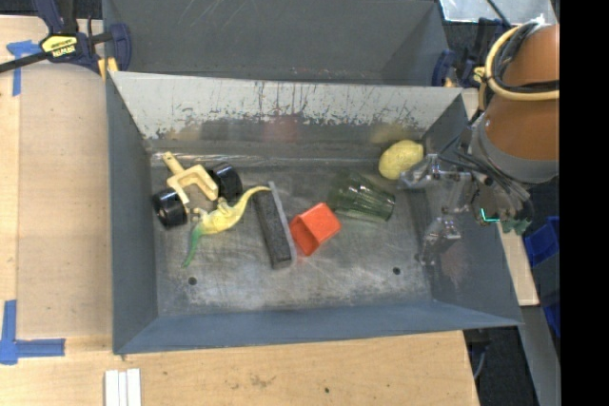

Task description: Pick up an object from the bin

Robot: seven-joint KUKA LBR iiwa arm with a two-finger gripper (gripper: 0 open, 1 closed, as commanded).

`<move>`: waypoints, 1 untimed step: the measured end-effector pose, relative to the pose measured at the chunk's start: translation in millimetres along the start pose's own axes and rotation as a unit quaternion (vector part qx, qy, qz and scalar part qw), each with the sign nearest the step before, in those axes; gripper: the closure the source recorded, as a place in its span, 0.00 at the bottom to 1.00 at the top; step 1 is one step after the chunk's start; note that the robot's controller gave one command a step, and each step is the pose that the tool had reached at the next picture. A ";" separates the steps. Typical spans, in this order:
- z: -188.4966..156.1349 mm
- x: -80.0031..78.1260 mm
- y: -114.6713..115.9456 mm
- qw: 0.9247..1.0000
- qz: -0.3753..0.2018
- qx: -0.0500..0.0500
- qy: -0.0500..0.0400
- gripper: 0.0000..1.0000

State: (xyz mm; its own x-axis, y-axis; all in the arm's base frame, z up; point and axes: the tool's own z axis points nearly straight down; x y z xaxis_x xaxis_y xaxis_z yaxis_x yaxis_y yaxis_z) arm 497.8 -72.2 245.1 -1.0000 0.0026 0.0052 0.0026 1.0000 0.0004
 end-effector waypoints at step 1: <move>-4.3 -1.5 0.4 1.000 -0.001 0.001 -0.004 0.00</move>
Offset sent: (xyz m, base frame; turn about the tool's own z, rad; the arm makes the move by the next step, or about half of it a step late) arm 0.0637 0.1015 -0.1751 -0.0995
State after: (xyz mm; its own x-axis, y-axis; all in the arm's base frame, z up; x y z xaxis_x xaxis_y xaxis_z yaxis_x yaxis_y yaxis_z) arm 499.4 -71.8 249.4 -1.0000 0.0001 -0.0035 0.0001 1.0000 -0.0008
